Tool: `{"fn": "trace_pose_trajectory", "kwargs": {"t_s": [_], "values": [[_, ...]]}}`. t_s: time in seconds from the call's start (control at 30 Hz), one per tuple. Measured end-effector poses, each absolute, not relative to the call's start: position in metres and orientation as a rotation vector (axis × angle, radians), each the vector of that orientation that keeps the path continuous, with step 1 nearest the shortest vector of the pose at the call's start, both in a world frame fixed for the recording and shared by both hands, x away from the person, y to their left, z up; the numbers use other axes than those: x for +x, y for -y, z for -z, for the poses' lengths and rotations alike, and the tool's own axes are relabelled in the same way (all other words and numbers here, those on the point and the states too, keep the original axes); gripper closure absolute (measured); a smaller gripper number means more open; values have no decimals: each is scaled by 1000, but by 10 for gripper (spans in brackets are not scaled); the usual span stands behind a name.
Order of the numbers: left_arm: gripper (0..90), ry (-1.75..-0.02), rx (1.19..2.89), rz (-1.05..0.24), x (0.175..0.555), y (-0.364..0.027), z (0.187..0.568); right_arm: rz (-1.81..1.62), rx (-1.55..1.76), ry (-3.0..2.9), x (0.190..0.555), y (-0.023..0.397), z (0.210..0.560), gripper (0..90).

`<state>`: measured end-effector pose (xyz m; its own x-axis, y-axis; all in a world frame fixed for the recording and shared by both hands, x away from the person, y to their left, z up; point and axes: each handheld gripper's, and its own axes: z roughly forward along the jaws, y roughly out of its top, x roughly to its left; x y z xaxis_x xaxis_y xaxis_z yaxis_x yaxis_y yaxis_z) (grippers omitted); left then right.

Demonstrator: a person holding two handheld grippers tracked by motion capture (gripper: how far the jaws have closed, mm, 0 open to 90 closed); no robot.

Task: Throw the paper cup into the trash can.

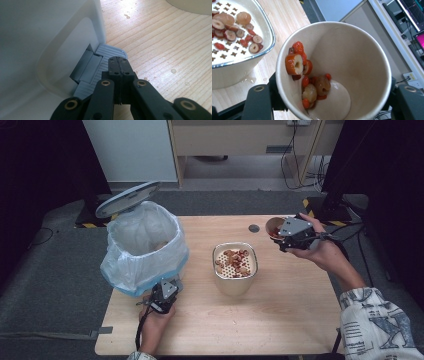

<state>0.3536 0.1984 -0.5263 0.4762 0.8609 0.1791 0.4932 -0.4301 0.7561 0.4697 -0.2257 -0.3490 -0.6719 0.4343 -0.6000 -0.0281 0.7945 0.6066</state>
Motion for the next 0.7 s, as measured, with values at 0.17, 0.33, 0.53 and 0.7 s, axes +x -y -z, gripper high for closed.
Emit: {"fn": "trace_pose_trajectory", "kwargs": {"t_s": [0.17,0.33,0.53,0.7], "values": [[894,-1115,2089,-747,354,-199,526,-798,331,-2209,470,235,353,328],[894,-1113,2093,-749,353,-199,526,-837,361,-2222,469,241,355,329],[894,-1114,2093,-749,353,-199,526,-895,402,-2237,470,246,354,330],[894,-1114,2093,-750,353,-198,526,-924,427,-2268,471,249,356,330]]}}
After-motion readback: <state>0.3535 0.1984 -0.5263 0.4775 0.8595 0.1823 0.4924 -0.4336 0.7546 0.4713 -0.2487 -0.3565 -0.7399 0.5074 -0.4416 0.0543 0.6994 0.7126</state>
